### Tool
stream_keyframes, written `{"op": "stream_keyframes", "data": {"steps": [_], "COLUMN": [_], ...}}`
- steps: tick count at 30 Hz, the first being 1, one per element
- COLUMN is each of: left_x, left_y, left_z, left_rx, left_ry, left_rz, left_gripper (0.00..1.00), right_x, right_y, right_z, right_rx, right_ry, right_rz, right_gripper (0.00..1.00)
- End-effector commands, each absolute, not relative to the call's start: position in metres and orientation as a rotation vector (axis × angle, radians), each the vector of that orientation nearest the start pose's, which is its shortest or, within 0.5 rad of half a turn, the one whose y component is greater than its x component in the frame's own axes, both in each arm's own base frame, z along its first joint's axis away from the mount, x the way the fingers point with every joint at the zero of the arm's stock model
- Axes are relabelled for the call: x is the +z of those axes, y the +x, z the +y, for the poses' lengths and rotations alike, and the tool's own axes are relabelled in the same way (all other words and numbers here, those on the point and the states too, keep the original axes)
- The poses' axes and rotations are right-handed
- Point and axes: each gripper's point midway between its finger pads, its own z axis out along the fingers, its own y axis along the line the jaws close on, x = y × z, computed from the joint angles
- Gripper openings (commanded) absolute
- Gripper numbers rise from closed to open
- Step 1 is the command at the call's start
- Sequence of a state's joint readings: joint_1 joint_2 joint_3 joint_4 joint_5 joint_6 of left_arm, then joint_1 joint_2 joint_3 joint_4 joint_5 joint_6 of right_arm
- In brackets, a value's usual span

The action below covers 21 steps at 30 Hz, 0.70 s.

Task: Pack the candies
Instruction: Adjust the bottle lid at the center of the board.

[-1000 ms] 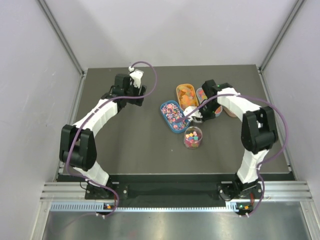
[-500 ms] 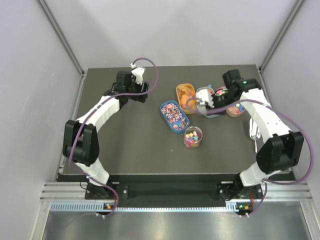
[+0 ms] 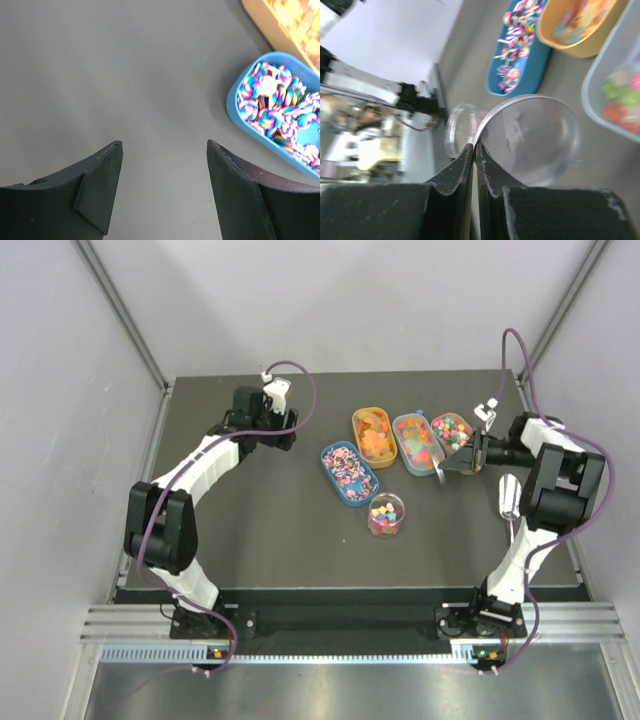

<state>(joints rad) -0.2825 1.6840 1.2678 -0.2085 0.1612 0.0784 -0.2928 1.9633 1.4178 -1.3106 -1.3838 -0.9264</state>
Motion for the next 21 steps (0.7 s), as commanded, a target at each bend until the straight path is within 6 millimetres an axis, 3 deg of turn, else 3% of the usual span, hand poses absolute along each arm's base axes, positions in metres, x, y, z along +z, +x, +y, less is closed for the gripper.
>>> {"op": "stream_keyframes", "data": {"steps": [1,12,21], "left_x": [0.175,0.164,0.157], "left_y": [0.446,0.44,0.438], "left_z": [-0.159,-0.157,-0.155], "left_rx": [-0.302,-0.291,-0.283], "left_ry": [0.497,0.517,0.526], "left_rz": [2.068,2.076,2.083], "left_gripper": [0.73,0.73,0.73], "right_x": [0.2,0.156,0.122], "right_y": [0.329,0.299,0.278], "right_z": [0.092,0.095,0.097], "right_rx": [1.847,1.983,1.949], "right_ry": [-0.123,0.128,0.128], "right_rz": [1.877,1.968,2.136], "right_gripper": [0.07,0.06,0.06]}}
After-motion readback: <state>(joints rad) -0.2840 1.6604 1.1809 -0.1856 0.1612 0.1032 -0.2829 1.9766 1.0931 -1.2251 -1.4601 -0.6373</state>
